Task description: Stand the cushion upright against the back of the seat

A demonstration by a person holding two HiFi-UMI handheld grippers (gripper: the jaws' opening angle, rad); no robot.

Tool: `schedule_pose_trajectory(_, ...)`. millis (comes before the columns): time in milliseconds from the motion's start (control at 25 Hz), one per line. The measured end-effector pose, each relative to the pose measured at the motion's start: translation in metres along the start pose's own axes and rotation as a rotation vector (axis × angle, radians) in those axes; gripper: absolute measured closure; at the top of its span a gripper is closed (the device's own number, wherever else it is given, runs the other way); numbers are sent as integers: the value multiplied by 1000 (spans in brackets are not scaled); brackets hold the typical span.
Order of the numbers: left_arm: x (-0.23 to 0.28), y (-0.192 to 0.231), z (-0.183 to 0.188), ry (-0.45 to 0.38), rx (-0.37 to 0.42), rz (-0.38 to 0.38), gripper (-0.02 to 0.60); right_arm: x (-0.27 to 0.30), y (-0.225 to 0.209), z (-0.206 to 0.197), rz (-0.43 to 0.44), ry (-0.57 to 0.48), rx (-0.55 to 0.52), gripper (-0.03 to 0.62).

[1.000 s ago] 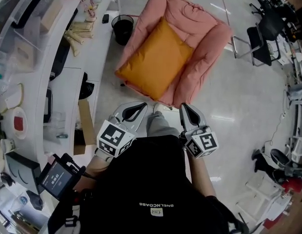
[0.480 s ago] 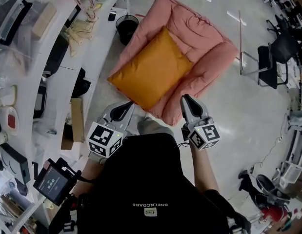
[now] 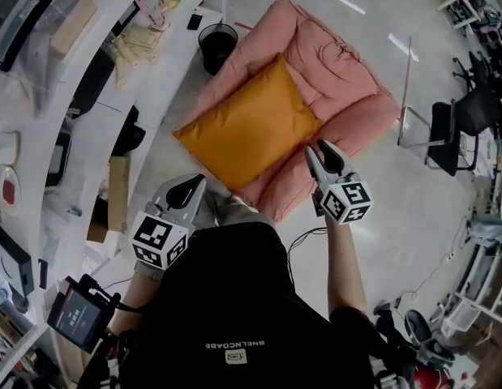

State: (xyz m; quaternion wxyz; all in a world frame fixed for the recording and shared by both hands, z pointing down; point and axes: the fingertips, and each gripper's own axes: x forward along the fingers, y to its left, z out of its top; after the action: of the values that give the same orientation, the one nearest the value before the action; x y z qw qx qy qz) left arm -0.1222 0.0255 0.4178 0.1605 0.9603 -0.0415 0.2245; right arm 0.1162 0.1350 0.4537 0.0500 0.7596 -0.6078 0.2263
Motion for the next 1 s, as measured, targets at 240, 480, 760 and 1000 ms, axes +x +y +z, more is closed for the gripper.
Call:
schedule_pose_trajectory(240,0,23,7,-6,-42,37,568,50,-31,-7,11,86,-8,414)
schedule_pose_trajectory(480,4,39,13,-18,-55,88,568,109,-58,-29,49,204,-37,387)
schedule_pose_trajectory(760,12,49,1,3,-43,151,567,181,-93,-74,69,360,-98,356)
schedule_pose_trajectory(1000,16,61,-12,8,-119,214,568,230,-127,-113,45,479,-122,275)
